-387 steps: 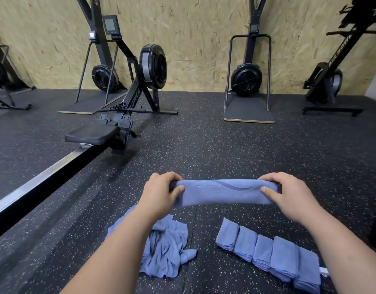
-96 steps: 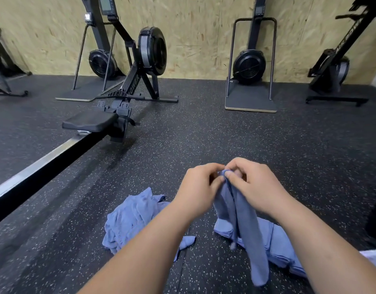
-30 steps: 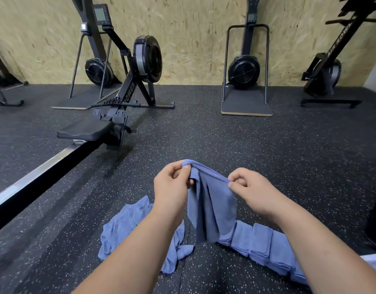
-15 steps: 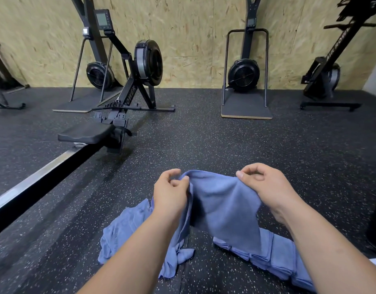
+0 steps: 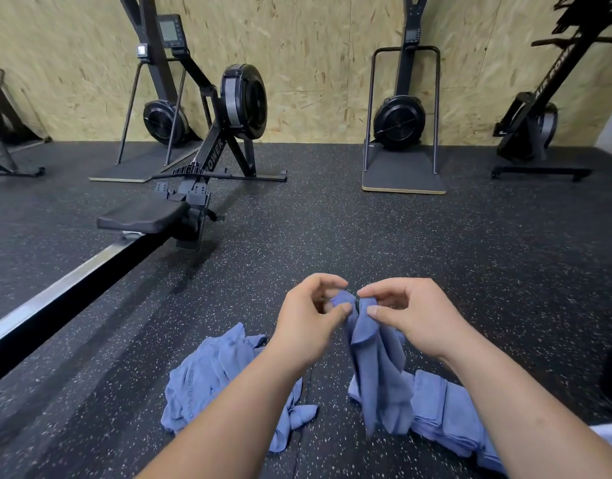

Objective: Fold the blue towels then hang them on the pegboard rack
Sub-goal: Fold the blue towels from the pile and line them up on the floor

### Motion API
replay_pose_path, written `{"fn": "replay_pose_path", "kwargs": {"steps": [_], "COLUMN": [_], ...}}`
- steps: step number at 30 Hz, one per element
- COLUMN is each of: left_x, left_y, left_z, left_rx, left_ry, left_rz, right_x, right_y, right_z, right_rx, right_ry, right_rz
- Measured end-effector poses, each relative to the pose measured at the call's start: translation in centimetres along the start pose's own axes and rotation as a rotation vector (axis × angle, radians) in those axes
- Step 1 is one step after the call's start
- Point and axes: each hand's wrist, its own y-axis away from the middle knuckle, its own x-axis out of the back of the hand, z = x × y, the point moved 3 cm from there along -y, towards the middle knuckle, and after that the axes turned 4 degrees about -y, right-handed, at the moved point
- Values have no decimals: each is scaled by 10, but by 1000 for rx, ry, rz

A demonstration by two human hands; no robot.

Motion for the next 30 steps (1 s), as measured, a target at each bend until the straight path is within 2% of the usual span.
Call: {"fn": "replay_pose_path", "kwargs": {"steps": [5, 11, 14, 18, 23, 30], "left_x": [-1, -1, -3, -2, -1, -7], "left_y": [4, 4, 6, 6, 8, 6], "left_z": [6, 3, 4, 5, 7, 3], "left_rx": [7, 7, 5, -5, -33, -116], "left_ry": [24, -65, -82, -78, -50, -209], "left_rz": [-18, -26, -49, -69, -138, -154], "right_x": [1, -2, -1, 3, 5, 9], "right_y": [-1, -1, -1, 2, 4, 6], "right_z": [2, 8, 7, 4, -6, -4], "right_rx": [73, -108, -41, 13, 84, 74], "right_ry": [232, 8, 46, 236, 320, 433], "right_rz": [53, -9, -10, 65, 159, 117]}}
